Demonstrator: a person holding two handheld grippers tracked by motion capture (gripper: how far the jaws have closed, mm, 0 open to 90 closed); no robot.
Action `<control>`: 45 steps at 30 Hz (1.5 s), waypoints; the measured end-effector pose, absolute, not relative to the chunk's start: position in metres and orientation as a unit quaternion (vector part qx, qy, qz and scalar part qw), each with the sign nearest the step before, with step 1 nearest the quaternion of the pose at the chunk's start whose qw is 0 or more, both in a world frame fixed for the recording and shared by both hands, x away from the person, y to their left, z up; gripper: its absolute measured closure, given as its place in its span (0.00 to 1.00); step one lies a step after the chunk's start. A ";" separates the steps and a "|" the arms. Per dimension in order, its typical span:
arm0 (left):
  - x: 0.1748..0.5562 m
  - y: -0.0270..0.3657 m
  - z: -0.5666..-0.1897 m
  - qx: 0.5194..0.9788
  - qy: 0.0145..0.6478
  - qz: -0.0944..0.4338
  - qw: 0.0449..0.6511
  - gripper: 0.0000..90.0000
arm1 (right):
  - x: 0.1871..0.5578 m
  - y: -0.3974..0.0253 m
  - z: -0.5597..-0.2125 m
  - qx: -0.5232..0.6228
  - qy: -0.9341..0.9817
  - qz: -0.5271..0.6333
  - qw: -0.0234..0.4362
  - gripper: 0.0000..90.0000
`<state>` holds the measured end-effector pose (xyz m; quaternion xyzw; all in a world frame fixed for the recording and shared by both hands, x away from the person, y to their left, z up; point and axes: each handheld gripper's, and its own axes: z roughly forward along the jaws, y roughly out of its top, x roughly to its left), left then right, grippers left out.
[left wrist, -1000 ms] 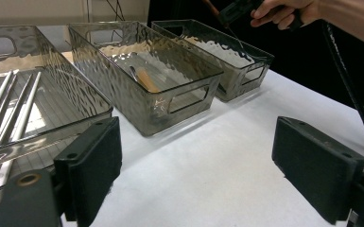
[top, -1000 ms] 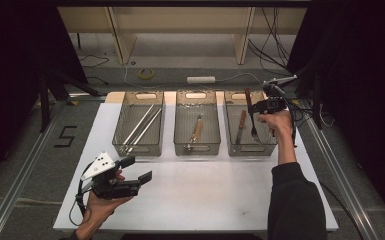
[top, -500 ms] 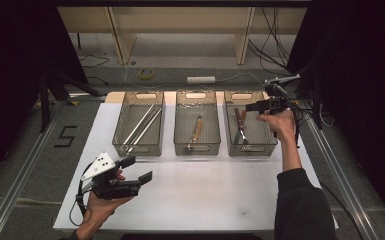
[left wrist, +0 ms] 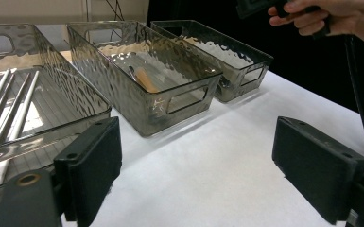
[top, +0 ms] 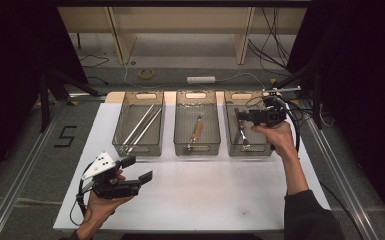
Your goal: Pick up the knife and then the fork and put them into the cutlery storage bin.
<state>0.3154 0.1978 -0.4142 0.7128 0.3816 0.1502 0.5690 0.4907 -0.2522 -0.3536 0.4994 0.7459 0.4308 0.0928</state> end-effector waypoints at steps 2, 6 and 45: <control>0.316 0.197 -0.414 0.711 0.383 0.149 0.570 0.18 | 0.484 -0.251 -0.355 0.493 0.744 0.441 0.094 0.42; 0.317 0.196 -0.414 0.712 0.384 0.148 0.570 0.18 | 0.470 -0.247 -0.358 0.480 0.744 0.456 0.095 0.41; 0.315 0.202 -0.416 0.711 0.388 0.136 0.571 0.17 | 0.372 -0.223 -0.398 0.381 0.741 0.546 0.090 0.31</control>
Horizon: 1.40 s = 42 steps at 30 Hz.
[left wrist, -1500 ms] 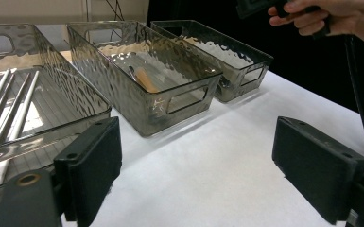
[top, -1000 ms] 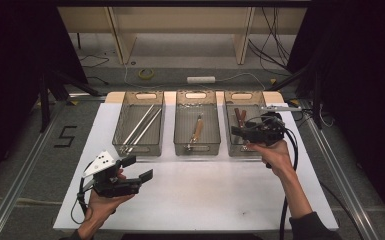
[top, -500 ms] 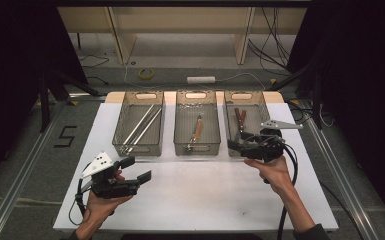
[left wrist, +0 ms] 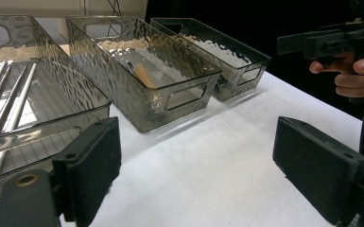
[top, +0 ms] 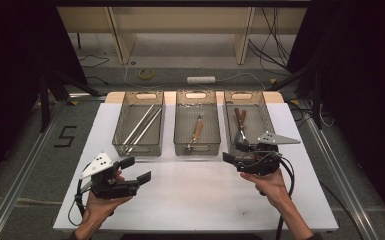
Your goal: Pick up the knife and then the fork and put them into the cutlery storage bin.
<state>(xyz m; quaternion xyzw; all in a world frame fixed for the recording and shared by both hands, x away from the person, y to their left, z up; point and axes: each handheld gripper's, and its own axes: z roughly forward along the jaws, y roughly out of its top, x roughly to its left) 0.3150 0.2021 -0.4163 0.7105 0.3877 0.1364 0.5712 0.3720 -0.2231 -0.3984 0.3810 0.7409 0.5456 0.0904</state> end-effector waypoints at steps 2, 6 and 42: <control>0.315 0.202 -0.416 0.711 0.388 0.135 0.571 0.17 | 0.368 -0.222 -0.399 0.376 0.743 0.546 0.095 0.31; 0.315 0.202 -0.417 0.711 0.388 0.133 0.571 0.17 | 0.361 -0.221 -0.402 0.366 0.743 0.551 0.100 0.30; 0.315 0.199 -0.420 0.723 0.381 0.129 0.562 0.17 | 0.319 -0.232 -0.424 0.351 0.743 0.553 0.136 0.27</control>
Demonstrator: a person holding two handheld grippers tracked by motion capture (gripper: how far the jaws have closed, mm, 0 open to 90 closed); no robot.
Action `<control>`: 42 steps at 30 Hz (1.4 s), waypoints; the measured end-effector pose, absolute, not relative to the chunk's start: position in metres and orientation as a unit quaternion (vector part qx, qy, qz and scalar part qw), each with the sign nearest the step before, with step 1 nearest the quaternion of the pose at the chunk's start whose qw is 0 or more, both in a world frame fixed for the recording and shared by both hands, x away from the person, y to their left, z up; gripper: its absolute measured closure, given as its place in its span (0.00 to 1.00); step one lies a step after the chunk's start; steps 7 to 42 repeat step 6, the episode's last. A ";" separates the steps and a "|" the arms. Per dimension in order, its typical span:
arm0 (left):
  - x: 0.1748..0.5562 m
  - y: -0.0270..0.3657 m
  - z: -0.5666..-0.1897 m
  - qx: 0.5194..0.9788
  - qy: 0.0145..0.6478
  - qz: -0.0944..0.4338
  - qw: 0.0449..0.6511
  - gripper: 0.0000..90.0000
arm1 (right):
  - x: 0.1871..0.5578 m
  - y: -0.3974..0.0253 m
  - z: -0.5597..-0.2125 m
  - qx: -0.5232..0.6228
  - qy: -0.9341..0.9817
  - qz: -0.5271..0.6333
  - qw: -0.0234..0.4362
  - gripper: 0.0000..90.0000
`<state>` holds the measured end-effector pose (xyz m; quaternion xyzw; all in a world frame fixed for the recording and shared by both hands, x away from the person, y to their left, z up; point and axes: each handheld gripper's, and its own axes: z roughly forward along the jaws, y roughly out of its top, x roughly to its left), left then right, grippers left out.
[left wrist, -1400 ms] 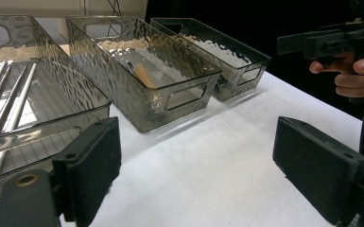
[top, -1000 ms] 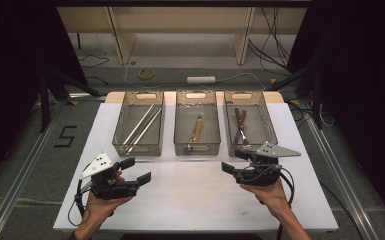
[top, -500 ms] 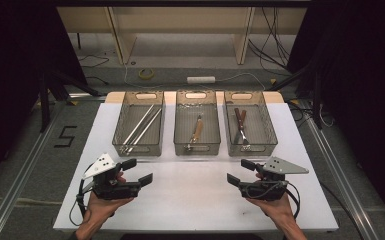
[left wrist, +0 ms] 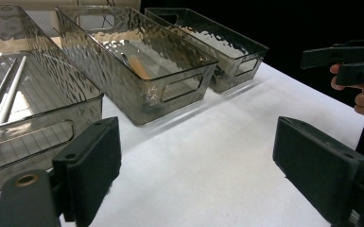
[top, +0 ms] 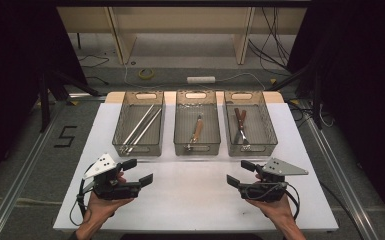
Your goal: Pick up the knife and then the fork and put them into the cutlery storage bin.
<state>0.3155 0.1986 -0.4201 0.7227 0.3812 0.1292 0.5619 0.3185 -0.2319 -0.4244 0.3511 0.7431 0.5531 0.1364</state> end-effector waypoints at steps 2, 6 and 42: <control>0.315 0.199 -0.420 0.723 0.381 0.130 0.562 0.17 | 0.318 -0.232 -0.424 0.352 0.743 0.552 0.137 0.27; 0.316 0.199 -0.420 0.723 0.382 0.130 0.561 0.17 | 0.319 -0.232 -0.424 0.354 0.743 0.552 0.137 0.27; 0.316 0.199 -0.420 0.723 0.382 0.130 0.561 0.17 | 0.319 -0.232 -0.424 0.354 0.743 0.552 0.137 0.27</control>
